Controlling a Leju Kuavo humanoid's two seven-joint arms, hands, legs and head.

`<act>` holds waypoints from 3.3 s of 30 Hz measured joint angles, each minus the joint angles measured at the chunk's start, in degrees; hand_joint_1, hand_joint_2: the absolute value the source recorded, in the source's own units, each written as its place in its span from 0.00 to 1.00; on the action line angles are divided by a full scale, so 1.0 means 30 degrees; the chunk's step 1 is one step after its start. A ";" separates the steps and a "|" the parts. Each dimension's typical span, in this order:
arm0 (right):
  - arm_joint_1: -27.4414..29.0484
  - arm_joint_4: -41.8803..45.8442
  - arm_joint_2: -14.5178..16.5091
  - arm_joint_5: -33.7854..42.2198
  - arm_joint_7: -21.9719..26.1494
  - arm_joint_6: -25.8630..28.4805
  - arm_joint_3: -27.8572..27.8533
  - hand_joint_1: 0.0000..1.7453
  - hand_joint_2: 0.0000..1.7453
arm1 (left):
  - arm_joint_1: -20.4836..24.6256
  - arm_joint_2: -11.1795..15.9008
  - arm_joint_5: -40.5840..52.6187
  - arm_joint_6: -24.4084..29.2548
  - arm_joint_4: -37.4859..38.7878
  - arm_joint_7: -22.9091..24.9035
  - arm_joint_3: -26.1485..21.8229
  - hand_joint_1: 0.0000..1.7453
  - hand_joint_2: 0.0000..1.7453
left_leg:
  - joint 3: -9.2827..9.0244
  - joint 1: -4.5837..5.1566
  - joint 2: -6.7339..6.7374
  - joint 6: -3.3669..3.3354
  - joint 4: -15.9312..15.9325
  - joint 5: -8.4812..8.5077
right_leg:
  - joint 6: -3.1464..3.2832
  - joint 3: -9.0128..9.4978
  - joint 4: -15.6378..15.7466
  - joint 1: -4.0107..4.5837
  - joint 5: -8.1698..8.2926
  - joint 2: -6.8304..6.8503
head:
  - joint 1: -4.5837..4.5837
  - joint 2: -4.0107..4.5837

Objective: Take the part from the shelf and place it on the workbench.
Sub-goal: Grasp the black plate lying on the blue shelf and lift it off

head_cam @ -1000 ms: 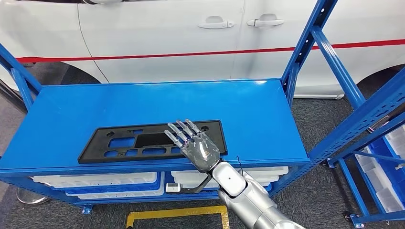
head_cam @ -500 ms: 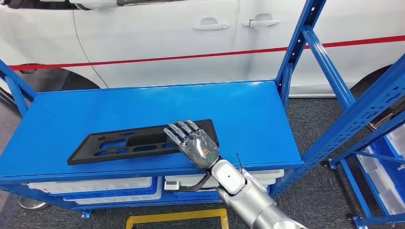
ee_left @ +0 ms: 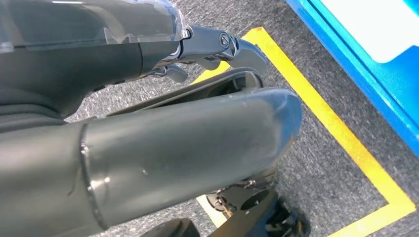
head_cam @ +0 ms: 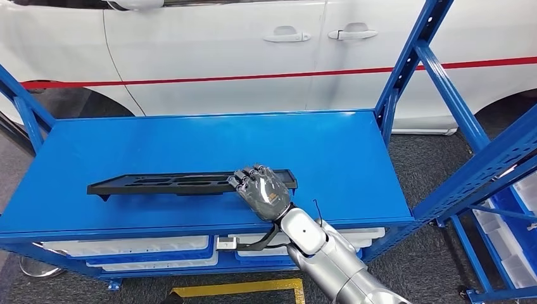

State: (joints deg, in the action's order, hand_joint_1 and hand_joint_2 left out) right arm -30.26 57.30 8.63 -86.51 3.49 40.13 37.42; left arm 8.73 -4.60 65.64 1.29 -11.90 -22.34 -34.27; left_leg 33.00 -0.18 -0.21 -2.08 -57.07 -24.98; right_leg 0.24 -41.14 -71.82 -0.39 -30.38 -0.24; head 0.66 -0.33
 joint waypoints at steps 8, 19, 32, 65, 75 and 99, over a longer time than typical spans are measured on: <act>-0.0072 0.0838 -0.0095 -0.0096 -0.0098 0.0000 0.0000 1.00 1.00 | 0.0201 -0.0040 -0.0279 0.0188 -0.0093 -0.0106 0.0102 0.00 0.00 | 0.0341 0.0027 -0.0026 0.0699 -0.0826 -0.0599 | 0.0521 0.1808 0.3873 0.0051 0.1424 -0.0033 | 0.0011 0.0000; 0.0314 0.4095 -0.0126 0.0357 0.0904 -0.0007 -0.0576 1.00 1.00 | 0.0160 -0.0036 -0.0621 0.0650 -0.0122 -0.0275 0.0264 0.00 0.00 | 0.0649 0.0007 -0.0024 0.0667 -0.0916 -0.0078 | 0.0642 0.2014 0.3905 0.0124 0.1272 -0.0037 | 0.0009 0.0000; 0.2572 1.3096 0.2775 0.4966 1.1190 -0.0013 -0.6950 1.00 1.00 | -0.0507 0.0016 -0.0871 0.1579 -0.0129 -0.0619 0.0346 0.00 0.00 | 0.0253 -0.0021 -0.0059 0.0093 -0.0350 -0.0159 | -0.0020 0.0754 0.1460 -0.0105 0.0508 0.0013 | 0.0000 0.0000; 0.3375 1.9092 0.3645 0.9721 1.1972 -0.0075 -0.8140 1.00 1.00 | -0.0821 0.0097 -0.0362 0.2610 -0.0129 -0.0931 0.0754 0.00 1.00 | 0.0135 0.0022 -0.0063 0.0333 -0.0608 -0.0459 | -0.0044 0.1898 0.3341 -0.0189 0.1018 0.0003 | 0.0004 0.0000; 0.3366 1.9097 0.3647 0.7980 1.1978 -0.0087 -0.8144 1.00 1.00 | -0.0893 0.0075 -0.0636 0.2537 -0.0129 -0.1025 0.0772 0.00 1.00 | 0.2564 -0.0175 -0.0034 0.1022 -0.5829 -0.2866 | 0.0637 0.2025 0.3709 -0.0093 0.1081 0.0075 | 0.0009 0.0000; 0.1899 1.8974 0.2352 0.2719 1.1974 -0.0087 -0.7375 1.00 1.00 | -0.0943 -0.0073 -0.1053 0.2228 -0.0129 -0.1320 0.0736 0.00 1.00 | 0.0272 0.0050 -0.0068 0.0549 -0.0794 -0.0584 | 0.0359 0.1995 0.3669 -0.0013 0.1042 -0.0009 | 0.0005 0.0000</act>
State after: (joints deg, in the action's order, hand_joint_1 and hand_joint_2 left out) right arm -24.56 114.22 15.68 -78.35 39.41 39.87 15.29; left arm 5.90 -4.81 62.48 7.97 -12.28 -26.30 -32.06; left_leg 33.81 -0.03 -0.42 -0.43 -59.45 -26.73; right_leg 1.32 -35.15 -60.81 -0.43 -27.26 -0.27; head 0.68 -0.33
